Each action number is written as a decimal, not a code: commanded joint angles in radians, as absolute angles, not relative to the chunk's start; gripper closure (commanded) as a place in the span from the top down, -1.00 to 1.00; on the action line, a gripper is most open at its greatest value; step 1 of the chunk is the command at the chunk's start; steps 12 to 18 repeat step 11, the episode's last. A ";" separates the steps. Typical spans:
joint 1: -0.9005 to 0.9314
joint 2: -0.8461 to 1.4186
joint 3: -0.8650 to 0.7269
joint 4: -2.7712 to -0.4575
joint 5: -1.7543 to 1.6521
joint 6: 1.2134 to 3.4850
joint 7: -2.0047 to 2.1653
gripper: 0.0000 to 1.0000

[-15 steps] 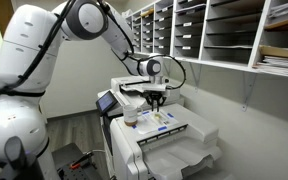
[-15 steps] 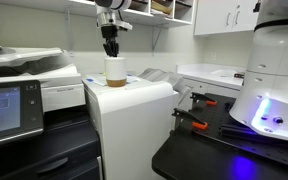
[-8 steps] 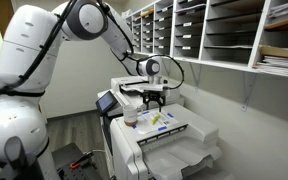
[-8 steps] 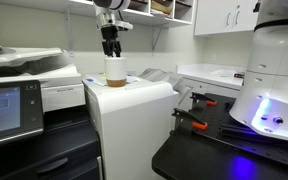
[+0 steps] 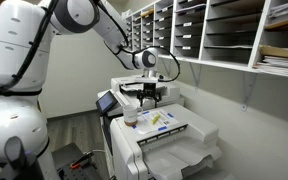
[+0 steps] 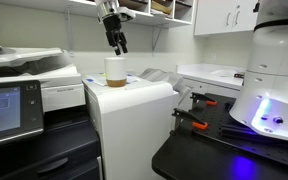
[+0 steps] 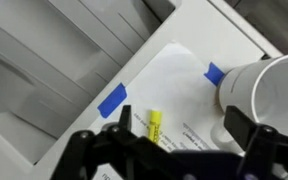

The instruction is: Take the marker from the white cup and put it on top of the printer

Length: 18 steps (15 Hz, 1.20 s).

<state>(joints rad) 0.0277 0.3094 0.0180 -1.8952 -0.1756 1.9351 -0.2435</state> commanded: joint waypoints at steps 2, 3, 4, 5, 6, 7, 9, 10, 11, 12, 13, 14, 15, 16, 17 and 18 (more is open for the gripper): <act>0.041 0.226 0.021 -1.956 -0.205 1.878 -0.164 1.00; 0.044 0.213 0.021 -1.965 -0.210 1.879 -0.152 1.00; 0.044 0.203 0.023 -1.970 -0.213 1.870 -0.152 1.00; 0.045 0.195 0.024 -1.976 -0.216 1.864 -0.146 1.00; 0.045 0.188 0.026 -1.980 -0.210 1.852 -0.155 1.00; 0.046 0.184 0.027 -1.983 -0.208 1.841 -0.159 1.00; 0.049 0.182 0.029 -1.986 -0.207 1.822 -0.161 1.00; 0.052 0.179 0.030 -1.990 -0.210 1.819 -0.154 1.00; 0.052 0.179 0.032 -1.995 -0.208 1.817 -0.162 1.00; 0.052 0.179 0.032 -1.995 -0.208 1.817 -0.162 1.00; 0.052 0.179 0.032 -1.995 -0.208 1.817 -0.162 1.00; 0.052 0.179 0.032 -1.995 -0.208 1.817 -0.162 1.00; 0.052 0.179 0.032 -1.995 -0.208 1.817 -0.162 1.00; 0.052 0.179 0.032 -1.995 -0.208 1.817 -0.162 1.00; 0.052 0.179 0.032 -1.995 -0.208 1.817 -0.162 1.00; 0.052 0.179 0.032 -1.995 -0.208 1.817 -0.162 1.00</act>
